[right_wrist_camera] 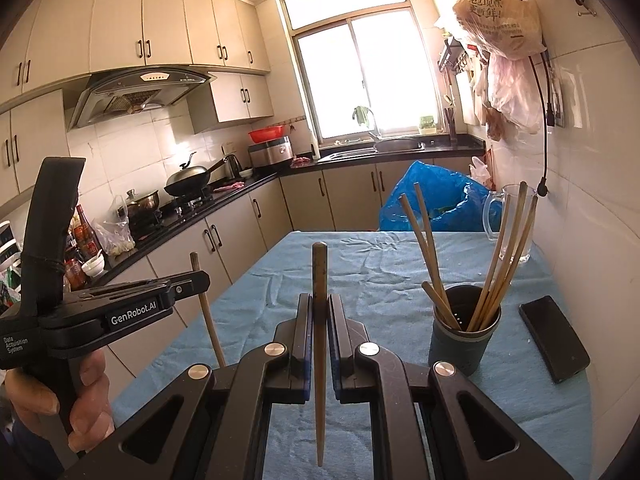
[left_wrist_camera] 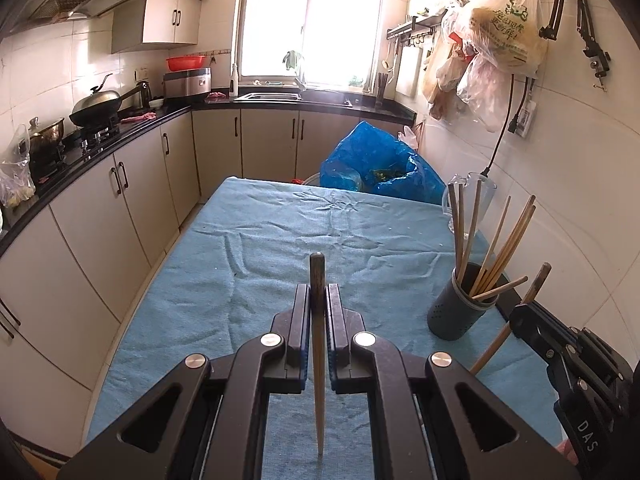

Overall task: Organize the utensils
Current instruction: 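Lift the last chopsticks with both tools and carry them to the black holder, then drop the chopsticks into the black holder and open both tools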

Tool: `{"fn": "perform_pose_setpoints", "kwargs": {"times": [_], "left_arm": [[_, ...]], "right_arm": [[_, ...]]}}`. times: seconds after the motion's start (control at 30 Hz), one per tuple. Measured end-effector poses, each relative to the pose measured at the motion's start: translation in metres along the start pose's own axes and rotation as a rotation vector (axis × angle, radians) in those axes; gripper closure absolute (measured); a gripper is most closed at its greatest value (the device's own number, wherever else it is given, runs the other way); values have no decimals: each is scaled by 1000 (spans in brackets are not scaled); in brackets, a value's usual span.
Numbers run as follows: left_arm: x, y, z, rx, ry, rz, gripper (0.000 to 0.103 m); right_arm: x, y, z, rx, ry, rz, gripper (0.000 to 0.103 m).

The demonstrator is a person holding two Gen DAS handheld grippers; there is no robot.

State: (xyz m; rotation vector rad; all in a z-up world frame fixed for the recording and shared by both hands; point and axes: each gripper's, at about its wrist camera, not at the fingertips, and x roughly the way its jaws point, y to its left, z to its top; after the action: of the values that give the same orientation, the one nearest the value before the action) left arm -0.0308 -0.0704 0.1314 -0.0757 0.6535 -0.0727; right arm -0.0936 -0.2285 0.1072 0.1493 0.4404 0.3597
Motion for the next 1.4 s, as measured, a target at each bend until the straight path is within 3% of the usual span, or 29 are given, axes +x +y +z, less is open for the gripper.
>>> {"fn": "perform_pose_setpoints", "kwargs": {"times": [0.63, 1.4], "left_arm": [[-3, -1, -2, 15, 3, 21, 96], [-5, -25, 9, 66, 0, 16, 96]], "right_arm": [[-17, -14, 3, 29, -32, 0, 95], [-73, -53, 14, 114, -157, -33, 95]]}}
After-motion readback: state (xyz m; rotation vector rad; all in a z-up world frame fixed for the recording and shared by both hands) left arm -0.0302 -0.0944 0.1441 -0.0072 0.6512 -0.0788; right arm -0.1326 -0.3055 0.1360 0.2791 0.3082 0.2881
